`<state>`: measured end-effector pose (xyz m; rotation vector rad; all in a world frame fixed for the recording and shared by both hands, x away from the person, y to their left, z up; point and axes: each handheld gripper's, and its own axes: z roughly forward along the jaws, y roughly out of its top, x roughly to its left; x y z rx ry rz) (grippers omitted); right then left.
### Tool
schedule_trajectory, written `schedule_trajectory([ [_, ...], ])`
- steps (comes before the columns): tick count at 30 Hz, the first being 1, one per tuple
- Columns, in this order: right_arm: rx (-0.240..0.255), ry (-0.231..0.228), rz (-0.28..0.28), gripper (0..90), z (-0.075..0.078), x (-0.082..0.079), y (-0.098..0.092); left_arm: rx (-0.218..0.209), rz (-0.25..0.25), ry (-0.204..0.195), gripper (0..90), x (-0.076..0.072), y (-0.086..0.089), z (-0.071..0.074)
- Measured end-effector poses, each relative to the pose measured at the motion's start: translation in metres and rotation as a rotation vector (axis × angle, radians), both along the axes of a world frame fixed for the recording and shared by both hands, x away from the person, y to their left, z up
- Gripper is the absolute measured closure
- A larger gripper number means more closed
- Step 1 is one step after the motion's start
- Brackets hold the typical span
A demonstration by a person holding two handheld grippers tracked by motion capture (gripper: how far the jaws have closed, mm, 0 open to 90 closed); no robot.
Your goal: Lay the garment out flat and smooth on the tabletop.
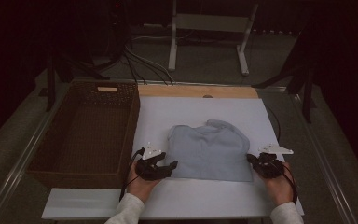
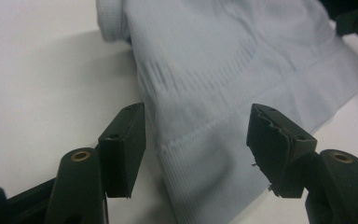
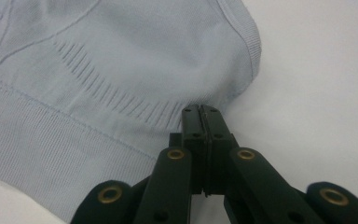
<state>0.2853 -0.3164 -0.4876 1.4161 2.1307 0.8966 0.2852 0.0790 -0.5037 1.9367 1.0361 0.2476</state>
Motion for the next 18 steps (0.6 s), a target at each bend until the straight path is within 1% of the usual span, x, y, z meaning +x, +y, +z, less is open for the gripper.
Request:
schedule_trajectory([
  [2,0.001,-0.001,0.001,90.0,0.0,0.0,0.0,0.0,-0.006,0.008,40.2,-0.001,0.001,-0.001],
  [6,0.003,-0.007,0.007,90.0,0.0,-0.001,0.0,0.03,-0.01,0.013,42.5,-0.002,-0.001,-0.004],
  [9,0.003,-0.014,0.012,90.0,0.001,-0.001,0.0,0.036,-0.006,0.022,44.5,0.0,-0.001,-0.005],
  [12,0.007,-0.016,0.011,90.0,0.001,-0.001,0.0,0.062,-0.008,0.024,44.1,0.0,-0.002,-0.008],
  [13,0.008,-0.016,0.011,90.0,0.001,-0.001,0.0,0.064,-0.009,0.033,43.9,0.001,-0.002,-0.009],
  [14,0.008,-0.016,0.011,90.0,0.001,-0.001,0.0,0.064,-0.009,0.033,45.0,0.001,-0.002,-0.009],
  [15,0.008,-0.018,0.01,90.0,0.001,-0.001,0.0,0.069,-0.017,0.048,45.0,0.002,-0.002,-0.011],
  [16,0.009,-0.019,0.01,90.0,0.002,-0.001,0.0,0.073,-0.019,0.06,52.0,0.003,-0.003,-0.012],
  [17,0.008,-0.019,0.012,90.0,0.002,-0.001,0.0,0.072,-0.023,0.063,64.9,0.003,-0.003,-0.012],
  [18,0.008,-0.019,0.012,90.0,0.002,-0.001,0.0,0.068,-0.03,0.062,64.9,0.003,-0.003,-0.012],
])
